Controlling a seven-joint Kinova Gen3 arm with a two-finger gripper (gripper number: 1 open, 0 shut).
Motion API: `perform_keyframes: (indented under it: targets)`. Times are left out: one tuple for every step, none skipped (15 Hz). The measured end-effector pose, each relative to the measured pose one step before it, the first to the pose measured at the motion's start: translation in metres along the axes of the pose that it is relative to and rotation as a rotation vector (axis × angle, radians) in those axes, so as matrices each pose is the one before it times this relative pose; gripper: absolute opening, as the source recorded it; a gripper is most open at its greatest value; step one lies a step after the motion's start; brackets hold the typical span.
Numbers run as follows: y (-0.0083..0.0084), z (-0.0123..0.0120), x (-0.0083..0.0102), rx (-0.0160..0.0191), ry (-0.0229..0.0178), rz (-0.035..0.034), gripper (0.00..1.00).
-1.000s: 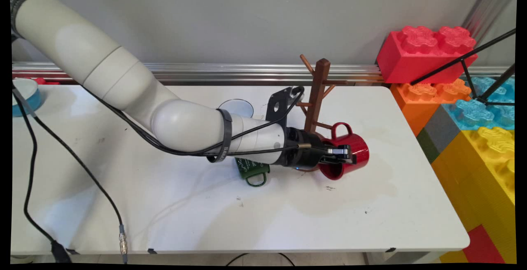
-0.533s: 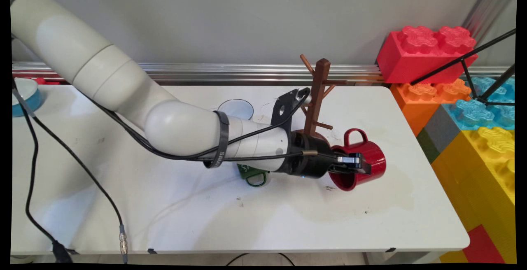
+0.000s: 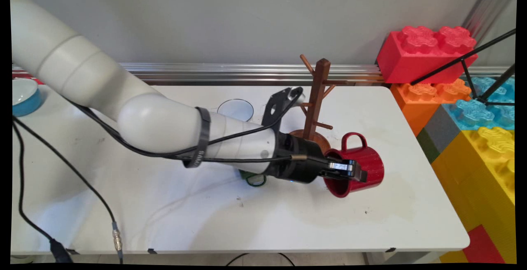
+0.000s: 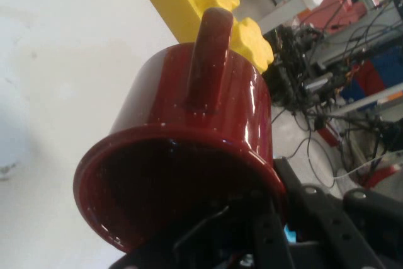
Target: Place the picked object on the table
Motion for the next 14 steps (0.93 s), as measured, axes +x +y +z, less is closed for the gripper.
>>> perform_keyframes:
  targets:
    - [0.00112, -0.00405, 0.00056, 0.00169, -0.00524, 0.01013, 0.00]
    - [0.00162, -0.00599, 0.00090, 0.00203, -0.00698, 0.01404, 0.00]
    - [0.00173, -0.00708, 0.00128, 0.00238, -0.00858, 0.01839, 0.00]
    - [0.00197, -0.00724, 0.00209, 0.00087, -0.00755, 0.02071, 0.00]
    - [0.00152, -0.00582, 0.00192, 0.00029, -0.00598, 0.01683, 0.00]
    - [0.00194, -0.00686, 0.00196, -0.00069, -0.00710, 0.01982, 0.00]
    - [0.00195, -0.00657, 0.00183, -0.00189, -0.00730, 0.01996, 0.00]
    - [0.00169, -0.00571, 0.00123, -0.00266, -0.00742, 0.01747, 0.00]
    - [0.00128, -0.00371, 0.00088, -0.00210, -0.00490, 0.01276, 0.00]
    - [0.00181, -0.00567, 0.00109, -0.00309, -0.00745, 0.01940, 0.00]
    - [0.00187, -0.00683, 0.00152, -0.00233, -0.00928, 0.02346, 0.00]
    - [0.00197, -0.00675, 0.00184, -0.00037, -0.01020, 0.02588, 0.00]
    - [0.00155, -0.00556, 0.00192, 0.00035, -0.00745, 0.02179, 0.00]
    - [0.00101, -0.00358, 0.00117, 0.00061, -0.00623, 0.01515, 0.00]
